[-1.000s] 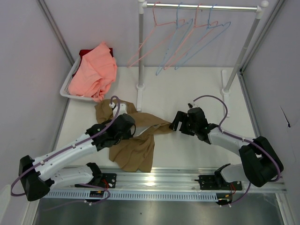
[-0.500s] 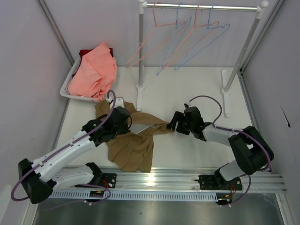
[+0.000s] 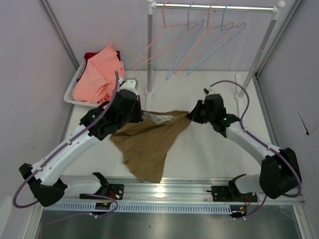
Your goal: Place the skirt on the hanger
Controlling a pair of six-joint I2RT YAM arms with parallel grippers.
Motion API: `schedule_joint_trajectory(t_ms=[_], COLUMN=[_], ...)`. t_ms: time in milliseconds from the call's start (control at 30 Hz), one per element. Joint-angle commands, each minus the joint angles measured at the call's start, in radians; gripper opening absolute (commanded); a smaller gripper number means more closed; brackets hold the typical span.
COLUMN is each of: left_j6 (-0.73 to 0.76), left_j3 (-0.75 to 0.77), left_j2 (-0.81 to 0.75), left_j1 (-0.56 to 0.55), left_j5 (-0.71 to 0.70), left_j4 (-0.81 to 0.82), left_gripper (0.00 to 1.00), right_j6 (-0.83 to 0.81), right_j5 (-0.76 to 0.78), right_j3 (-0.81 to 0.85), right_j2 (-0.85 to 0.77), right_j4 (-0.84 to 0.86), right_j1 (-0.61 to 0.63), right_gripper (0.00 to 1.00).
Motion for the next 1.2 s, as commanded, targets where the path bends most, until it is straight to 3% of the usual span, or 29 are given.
schedule_joint_trajectory(t_ms=[0,167,300,400,467,567,667,767,800,900,967,1033,1133,1167], left_j6=[0.090,0.122,0.139,0.132,0.121,0.101,0.110,0.067,0.044,-0.060,-0.127,-0.163,-0.204,-0.204], left_j3=[0.203,0.437,0.525,0.436,0.298,0.140,0.051,-0.058,-0.225,-0.516,-0.645,-0.749,-0.802,-0.802], left_j2=[0.015,0.060,0.093,0.066,0.034,0.001,-0.011,-0.031,-0.073,-0.109,-0.091,-0.054,-0.040,-0.039], left_j1=[0.006,0.006,0.038,0.089,0.124,0.281,0.324,0.321,0.319,0.264,0.200,0.169,0.130,0.117], left_j5=[0.006,-0.020,-0.033,0.030,0.078,0.226,0.319,0.411,0.443,0.508,0.501,0.500,0.482,0.463], left_j4=[-0.049,-0.123,-0.158,-0.120,-0.057,0.041,0.103,0.180,0.228,0.414,0.533,0.596,0.664,0.666], left_gripper=[0.00,0.00,0.00,0.00,0.00,0.00,0.00,0.00,0.00,0.00,0.00,0.00,0.00,0.00], right_j6=[-0.115,-0.198,-0.192,-0.174,-0.163,-0.131,-0.111,-0.061,-0.042,0.048,0.102,0.118,0.131,0.139], right_j5=[0.023,-0.030,-0.046,-0.064,-0.046,-0.030,0.013,0.025,0.028,0.068,0.050,0.046,0.100,0.108], right_j3=[0.228,0.582,0.664,0.608,0.551,0.436,0.328,0.143,0.088,-0.165,-0.324,-0.382,-0.425,-0.442], right_j2=[-0.136,-0.113,-0.092,-0.105,-0.125,-0.164,-0.193,-0.249,-0.266,-0.338,-0.354,-0.346,-0.354,-0.364], right_j4=[-0.149,-0.332,-0.364,-0.350,-0.331,-0.292,-0.277,-0.228,-0.191,-0.117,-0.021,0.033,0.019,0.010], right_j1=[-0.093,-0.179,-0.199,-0.189,-0.161,-0.134,-0.114,-0.106,-0.095,-0.065,-0.052,-0.014,0.072,0.092], right_gripper=[0.00,0.00,0.00,0.00,0.00,0.00,0.00,0.00,0.00,0.00,0.00,0.00,0.13,0.24])
